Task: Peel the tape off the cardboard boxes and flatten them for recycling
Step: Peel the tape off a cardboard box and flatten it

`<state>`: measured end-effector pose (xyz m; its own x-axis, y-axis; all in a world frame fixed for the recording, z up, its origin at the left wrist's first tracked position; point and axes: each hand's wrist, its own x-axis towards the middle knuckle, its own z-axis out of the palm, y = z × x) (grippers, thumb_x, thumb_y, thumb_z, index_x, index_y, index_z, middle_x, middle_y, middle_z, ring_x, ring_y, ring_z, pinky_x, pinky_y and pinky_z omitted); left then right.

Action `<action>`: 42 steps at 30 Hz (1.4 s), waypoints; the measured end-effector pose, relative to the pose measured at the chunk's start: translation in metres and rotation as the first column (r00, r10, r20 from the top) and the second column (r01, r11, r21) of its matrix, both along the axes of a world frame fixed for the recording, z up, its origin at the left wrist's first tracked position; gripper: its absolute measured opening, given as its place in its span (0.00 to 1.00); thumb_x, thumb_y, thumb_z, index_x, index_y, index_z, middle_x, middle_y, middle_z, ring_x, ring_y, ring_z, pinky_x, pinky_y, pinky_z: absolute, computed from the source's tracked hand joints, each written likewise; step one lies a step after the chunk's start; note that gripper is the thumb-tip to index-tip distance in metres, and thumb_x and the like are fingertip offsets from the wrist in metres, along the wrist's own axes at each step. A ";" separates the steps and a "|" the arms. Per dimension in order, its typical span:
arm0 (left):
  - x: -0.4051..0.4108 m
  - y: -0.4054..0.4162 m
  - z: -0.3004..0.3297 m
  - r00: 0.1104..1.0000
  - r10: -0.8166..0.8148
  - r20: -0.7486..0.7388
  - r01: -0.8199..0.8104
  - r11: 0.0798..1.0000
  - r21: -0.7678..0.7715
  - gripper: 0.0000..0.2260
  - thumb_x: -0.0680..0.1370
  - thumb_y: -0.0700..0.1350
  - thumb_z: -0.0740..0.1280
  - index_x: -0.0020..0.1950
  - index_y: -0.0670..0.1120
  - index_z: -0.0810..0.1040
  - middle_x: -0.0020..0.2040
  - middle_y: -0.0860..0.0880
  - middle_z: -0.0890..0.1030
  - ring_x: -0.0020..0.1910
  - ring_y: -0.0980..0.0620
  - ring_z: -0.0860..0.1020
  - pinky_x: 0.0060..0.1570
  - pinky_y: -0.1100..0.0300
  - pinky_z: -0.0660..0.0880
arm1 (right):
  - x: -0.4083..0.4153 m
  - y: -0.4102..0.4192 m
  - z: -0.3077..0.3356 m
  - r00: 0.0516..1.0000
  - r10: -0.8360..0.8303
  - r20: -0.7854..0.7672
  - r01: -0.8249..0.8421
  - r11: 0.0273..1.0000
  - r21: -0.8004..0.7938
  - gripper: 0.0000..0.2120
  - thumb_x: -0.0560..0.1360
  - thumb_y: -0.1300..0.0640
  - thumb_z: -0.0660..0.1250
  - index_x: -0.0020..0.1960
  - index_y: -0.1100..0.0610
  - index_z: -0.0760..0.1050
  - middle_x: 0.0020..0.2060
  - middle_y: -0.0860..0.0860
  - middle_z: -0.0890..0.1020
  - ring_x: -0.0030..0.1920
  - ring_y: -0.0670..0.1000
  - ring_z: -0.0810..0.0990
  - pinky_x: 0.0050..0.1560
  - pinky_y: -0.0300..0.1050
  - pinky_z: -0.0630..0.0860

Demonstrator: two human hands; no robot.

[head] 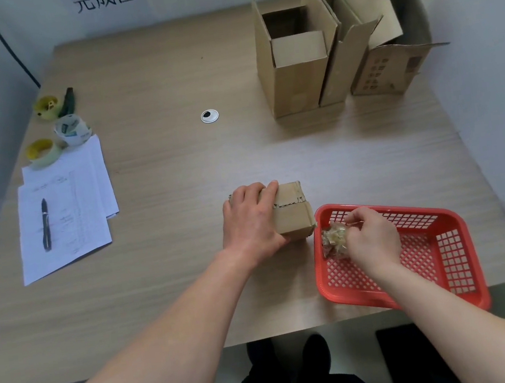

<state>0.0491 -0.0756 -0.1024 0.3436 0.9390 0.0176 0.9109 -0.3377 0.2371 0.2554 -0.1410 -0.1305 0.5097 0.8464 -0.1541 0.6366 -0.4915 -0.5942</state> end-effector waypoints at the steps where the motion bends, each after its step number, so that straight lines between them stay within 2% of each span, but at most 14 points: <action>1: 0.000 0.001 0.000 1.000 -0.006 0.001 0.006 1.000 0.001 0.46 0.63 0.63 0.76 0.76 0.53 0.62 0.69 0.50 0.69 0.68 0.46 0.64 0.64 0.49 0.67 | -0.001 0.001 0.004 0.999 0.015 0.043 -0.015 1.000 0.016 0.10 0.73 0.64 0.64 0.47 0.51 0.80 0.49 0.50 0.82 0.52 0.57 0.79 0.48 0.48 0.72; 3: -0.001 0.003 0.000 1.000 -0.020 0.011 0.019 1.000 0.008 0.45 0.64 0.61 0.77 0.76 0.53 0.61 0.69 0.50 0.68 0.68 0.46 0.64 0.65 0.49 0.66 | -0.006 0.007 0.009 0.999 0.033 0.031 -0.036 0.993 0.110 0.10 0.75 0.63 0.65 0.52 0.54 0.82 0.51 0.51 0.82 0.52 0.56 0.80 0.50 0.48 0.74; 7: -0.008 0.011 0.005 0.997 -0.064 0.044 0.064 0.998 -0.010 0.50 0.61 0.63 0.78 0.78 0.51 0.61 0.74 0.48 0.62 0.72 0.45 0.58 0.71 0.50 0.62 | -0.033 0.028 0.026 0.939 0.110 -0.327 -0.036 0.974 0.224 0.09 0.78 0.54 0.67 0.55 0.53 0.83 0.50 0.48 0.84 0.49 0.47 0.82 0.56 0.50 0.79; 10: -0.020 0.017 0.010 0.972 -0.004 0.234 0.027 0.995 -0.092 0.52 0.60 0.66 0.79 0.78 0.49 0.63 0.77 0.48 0.58 0.76 0.44 0.53 0.73 0.50 0.60 | -0.055 0.045 0.032 0.862 0.085 -0.500 0.021 0.979 0.203 0.09 0.74 0.47 0.65 0.49 0.45 0.82 0.45 0.44 0.85 0.50 0.47 0.83 0.53 0.57 0.81; 14: -0.051 0.026 0.012 0.808 0.303 0.505 -0.221 0.951 -0.217 0.37 0.72 0.56 0.72 0.77 0.45 0.63 0.76 0.49 0.59 0.75 0.49 0.61 0.70 0.55 0.64 | -0.078 0.065 0.036 0.814 0.026 -0.581 0.097 0.979 0.179 0.06 0.71 0.48 0.66 0.42 0.38 0.81 0.40 0.43 0.84 0.49 0.50 0.83 0.51 0.62 0.81; 19: -0.088 0.033 0.018 0.547 0.628 0.554 -0.402 0.777 -0.483 0.26 0.77 0.47 0.69 0.73 0.46 0.66 0.61 0.50 0.75 0.55 0.49 0.78 0.60 0.53 0.74 | -0.107 0.085 0.038 0.783 -0.002 -0.622 0.113 0.984 0.138 0.08 0.71 0.54 0.66 0.38 0.46 0.83 0.35 0.42 0.83 0.46 0.51 0.83 0.51 0.62 0.81; 23: -0.111 0.035 0.019 0.389 0.722 0.573 -0.448 0.691 -0.566 0.15 0.74 0.41 0.71 0.60 0.45 0.76 0.51 0.51 0.79 0.51 0.50 0.78 0.57 0.55 0.76 | -0.133 0.097 0.038 0.786 0.012 -0.618 0.076 0.990 0.116 0.08 0.71 0.54 0.65 0.38 0.50 0.84 0.36 0.43 0.84 0.46 0.52 0.83 0.51 0.62 0.82; 26: -0.127 0.039 0.018 0.281 0.755 0.593 -0.445 0.650 -0.616 0.06 0.72 0.36 0.68 0.46 0.45 0.81 0.44 0.50 0.82 0.46 0.48 0.79 0.49 0.55 0.77 | -0.151 0.102 0.043 0.763 0.003 -0.647 0.068 0.994 0.084 0.10 0.74 0.54 0.65 0.39 0.56 0.82 0.37 0.49 0.84 0.41 0.53 0.81 0.49 0.66 0.81; 30: -0.150 0.041 0.018 0.152 0.795 0.587 -0.405 0.592 -0.697 0.14 0.72 0.33 0.62 0.36 0.47 0.82 0.40 0.46 0.82 0.41 0.47 0.78 0.47 0.50 0.79 | -0.170 0.111 0.048 0.692 -0.055 -0.720 0.110 0.993 0.030 0.19 0.80 0.56 0.60 0.32 0.60 0.75 0.30 0.52 0.79 0.34 0.51 0.76 0.43 0.59 0.82; 33: -0.161 0.042 0.021 0.091 0.809 0.581 -0.334 0.575 -0.747 0.15 0.73 0.29 0.60 0.40 0.44 0.83 0.40 0.45 0.81 0.42 0.45 0.77 0.46 0.48 0.79 | -0.179 0.114 0.047 0.686 -0.039 -0.727 0.065 0.998 0.009 0.15 0.76 0.58 0.65 0.31 0.60 0.69 0.29 0.54 0.71 0.32 0.53 0.73 0.44 0.57 0.82; 36: -0.171 0.039 0.023 0.105 0.790 0.603 -0.283 0.605 -0.744 0.16 0.71 0.26 0.63 0.47 0.44 0.84 0.46 0.47 0.81 0.43 0.44 0.80 0.48 0.48 0.81 | -0.186 0.114 0.048 0.694 0.076 -0.716 -0.081 0.996 0.027 0.08 0.66 0.65 0.68 0.33 0.61 0.69 0.35 0.57 0.70 0.37 0.57 0.71 0.43 0.56 0.77; 38: -0.175 0.035 0.026 0.176 0.762 0.623 -0.266 0.646 -0.715 0.21 0.70 0.27 0.68 0.58 0.46 0.82 0.50 0.51 0.79 0.45 0.47 0.80 0.46 0.55 0.79 | -0.187 0.115 0.044 0.688 0.123 -0.715 -0.145 0.989 0.031 0.15 0.67 0.73 0.66 0.32 0.58 0.65 0.33 0.55 0.70 0.35 0.56 0.71 0.43 0.55 0.74; 40: -0.177 0.032 0.027 0.284 0.719 0.634 -0.268 0.695 -0.667 0.29 0.70 0.31 0.74 0.69 0.47 0.76 0.55 0.52 0.78 0.51 0.49 0.80 0.52 0.56 0.79 | -0.189 0.115 0.041 0.716 0.178 -0.675 -0.211 0.977 0.033 0.16 0.66 0.77 0.65 0.36 0.57 0.67 0.33 0.53 0.72 0.36 0.55 0.72 0.43 0.55 0.75; 42: -0.175 0.032 0.026 0.443 0.689 0.574 -0.336 0.721 -0.606 0.37 0.69 0.40 0.78 0.75 0.49 0.69 0.61 0.52 0.76 0.59 0.50 0.77 0.60 0.57 0.75 | -0.194 0.111 0.040 0.732 0.228 -0.643 -0.284 0.959 0.017 0.16 0.61 0.73 0.67 0.43 0.56 0.72 0.42 0.54 0.78 0.43 0.57 0.78 0.45 0.59 0.79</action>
<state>-0.1264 -0.0440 -0.0767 -0.1778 0.9151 -0.3619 0.3197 0.4015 0.8582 0.0611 -0.0298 -0.0903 0.0371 0.9013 -0.4316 0.2369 -0.4276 -0.8724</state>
